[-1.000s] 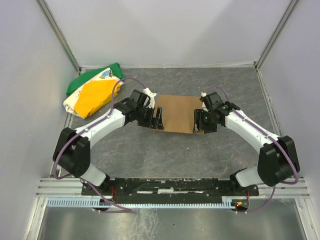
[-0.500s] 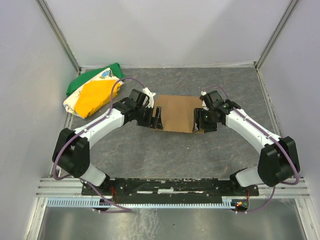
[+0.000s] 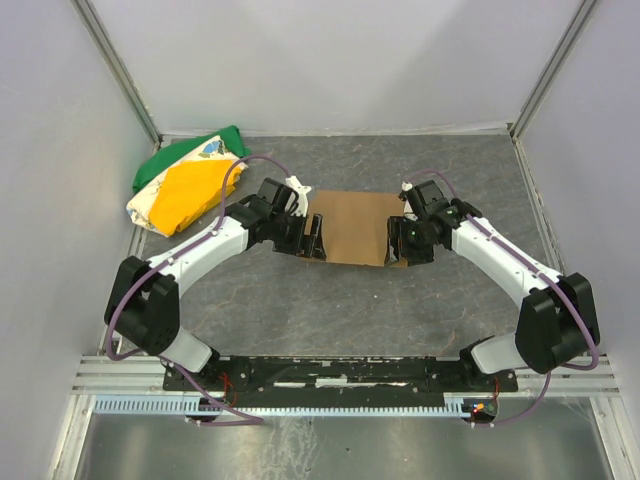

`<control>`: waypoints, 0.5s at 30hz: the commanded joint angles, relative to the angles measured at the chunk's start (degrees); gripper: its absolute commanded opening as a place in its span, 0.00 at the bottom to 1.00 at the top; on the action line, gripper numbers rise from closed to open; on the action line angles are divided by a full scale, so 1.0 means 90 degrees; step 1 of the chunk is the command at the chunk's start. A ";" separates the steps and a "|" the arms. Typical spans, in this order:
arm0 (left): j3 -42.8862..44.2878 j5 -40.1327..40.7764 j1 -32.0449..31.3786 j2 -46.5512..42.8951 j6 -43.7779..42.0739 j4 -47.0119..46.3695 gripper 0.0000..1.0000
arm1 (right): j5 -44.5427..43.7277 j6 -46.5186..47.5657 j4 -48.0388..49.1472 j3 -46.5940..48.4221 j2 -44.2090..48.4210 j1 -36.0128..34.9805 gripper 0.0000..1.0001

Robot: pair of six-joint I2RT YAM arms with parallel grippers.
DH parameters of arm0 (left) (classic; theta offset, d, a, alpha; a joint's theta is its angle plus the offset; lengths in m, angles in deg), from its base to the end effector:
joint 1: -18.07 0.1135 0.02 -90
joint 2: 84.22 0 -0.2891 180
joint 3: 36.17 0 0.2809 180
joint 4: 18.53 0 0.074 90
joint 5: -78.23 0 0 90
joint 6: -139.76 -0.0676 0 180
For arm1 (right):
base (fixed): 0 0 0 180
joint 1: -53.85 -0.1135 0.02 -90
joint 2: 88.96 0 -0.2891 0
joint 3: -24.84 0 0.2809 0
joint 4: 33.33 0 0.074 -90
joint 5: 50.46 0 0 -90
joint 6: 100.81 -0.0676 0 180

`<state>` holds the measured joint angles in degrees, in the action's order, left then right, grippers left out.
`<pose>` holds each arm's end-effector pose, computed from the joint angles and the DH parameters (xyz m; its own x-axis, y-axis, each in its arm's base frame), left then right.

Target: Fold the paper box

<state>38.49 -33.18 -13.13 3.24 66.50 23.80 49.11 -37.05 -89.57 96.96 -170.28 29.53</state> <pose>0.2946 -0.2073 0.2277 -0.8624 0.2088 -0.4612 0.4307 0.7815 -0.4515 0.2798 0.1388 0.2264 -0.9508 0.0487 -0.3060 -0.0543 0.9461 0.3194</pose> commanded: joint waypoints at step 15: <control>0.0235 -0.0551 0.0016 -0.0129 -0.0228 -0.0158 0.82 | 0.0536 0.0011 0.0281 0.0176 -0.0028 -0.0041 0.66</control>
<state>38.49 -33.47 -12.61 3.24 66.50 24.17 50.75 -37.03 -89.94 96.96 -170.39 29.56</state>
